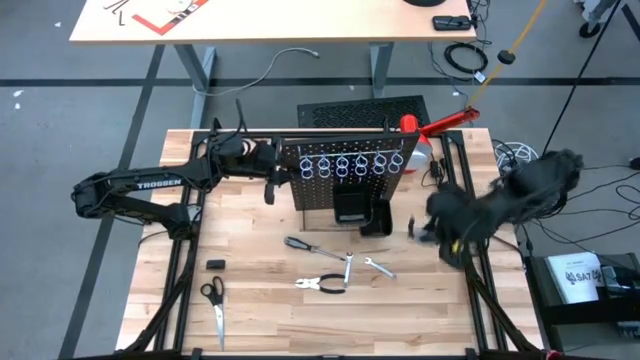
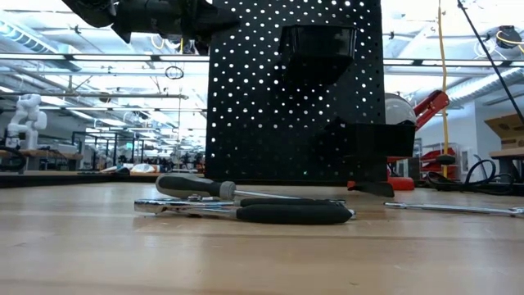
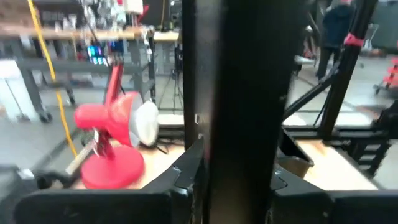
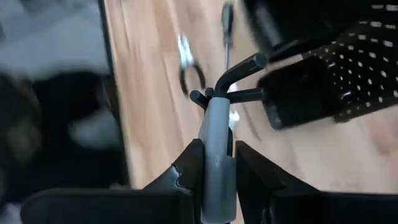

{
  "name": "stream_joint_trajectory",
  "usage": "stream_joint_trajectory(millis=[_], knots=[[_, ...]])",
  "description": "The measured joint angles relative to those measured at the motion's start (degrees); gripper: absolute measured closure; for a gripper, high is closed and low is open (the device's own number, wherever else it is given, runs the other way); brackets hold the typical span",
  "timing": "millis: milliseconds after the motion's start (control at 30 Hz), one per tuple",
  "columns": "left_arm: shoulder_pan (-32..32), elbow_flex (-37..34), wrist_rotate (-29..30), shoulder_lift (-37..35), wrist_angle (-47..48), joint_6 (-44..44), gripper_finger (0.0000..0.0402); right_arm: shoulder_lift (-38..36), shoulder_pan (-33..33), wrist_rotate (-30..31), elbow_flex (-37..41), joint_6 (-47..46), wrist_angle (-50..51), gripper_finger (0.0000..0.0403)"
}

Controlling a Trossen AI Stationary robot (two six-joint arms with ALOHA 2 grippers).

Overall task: Hang tools onto peg board
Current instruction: Remove the allen wrench from the black bin on the pegboard

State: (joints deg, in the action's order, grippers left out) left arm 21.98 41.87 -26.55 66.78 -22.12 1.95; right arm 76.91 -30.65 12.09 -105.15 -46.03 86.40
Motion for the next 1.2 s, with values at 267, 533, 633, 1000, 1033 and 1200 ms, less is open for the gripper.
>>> stream_joint_trajectory(millis=[267, 533, 633, 1000, 1033, 1200], knots=[[0.2, 0.0, 2.8, -0.2, -2.0, -18.7, 0.0318, -0.9, 4.9, -4.3, 0.0, -16.0, -3.2, 0.0346], [1.0, 0.6, 3.9, -0.5, -2.4, -18.8, 0.032, 7.2, 6.1, -8.6, 0.0, -9.5, 1.4, 0.0346], [1.0, 0.7, 4.1, -0.5, 0.8, -12.3, 0.0322, 10.9, 6.2, -7.1, 0.1, -5.4, 3.3, 0.0346], [-0.8, 0.8, 3.9, -0.6, 4.6, 2.5, 0.0339, 13.8, 6.6, -3.2, 4.4, -2.7, 2.5, 0.0346], [-0.9, 0.8, 3.8, -0.6, 4.7, 3.0, 0.0339, 13.8, 6.6, -3.1, 4.5, -2.4, 2.3, 0.0346], [-0.9, 0.8, 2.8, -0.6, 4.9, 5.1, 0.0339, 13.9, 6.6, -5.1, 4.7, 2.0, 0.3, 0.0346]])
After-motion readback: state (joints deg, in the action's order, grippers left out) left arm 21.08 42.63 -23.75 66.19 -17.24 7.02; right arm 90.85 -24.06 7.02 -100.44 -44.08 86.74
